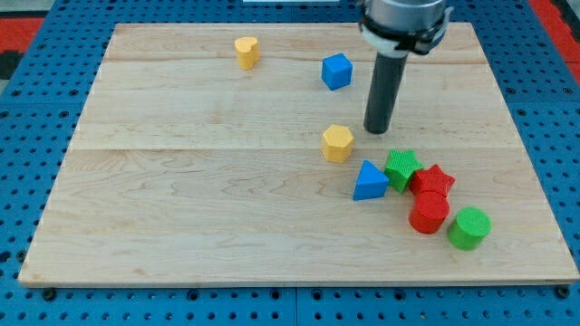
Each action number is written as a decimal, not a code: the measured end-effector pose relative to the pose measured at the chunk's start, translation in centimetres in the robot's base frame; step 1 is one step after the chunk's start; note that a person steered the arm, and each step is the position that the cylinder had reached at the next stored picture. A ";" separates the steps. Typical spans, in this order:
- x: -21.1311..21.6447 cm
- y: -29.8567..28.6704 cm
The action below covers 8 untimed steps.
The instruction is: Push the yellow hexagon left to the blue triangle
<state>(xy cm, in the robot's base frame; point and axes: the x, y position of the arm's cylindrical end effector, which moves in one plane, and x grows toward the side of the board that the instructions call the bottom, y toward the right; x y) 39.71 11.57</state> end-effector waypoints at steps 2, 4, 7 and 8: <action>-0.8 -6.0; 4.1 -8.0; 4.7 -5.6; 0.7 -2.6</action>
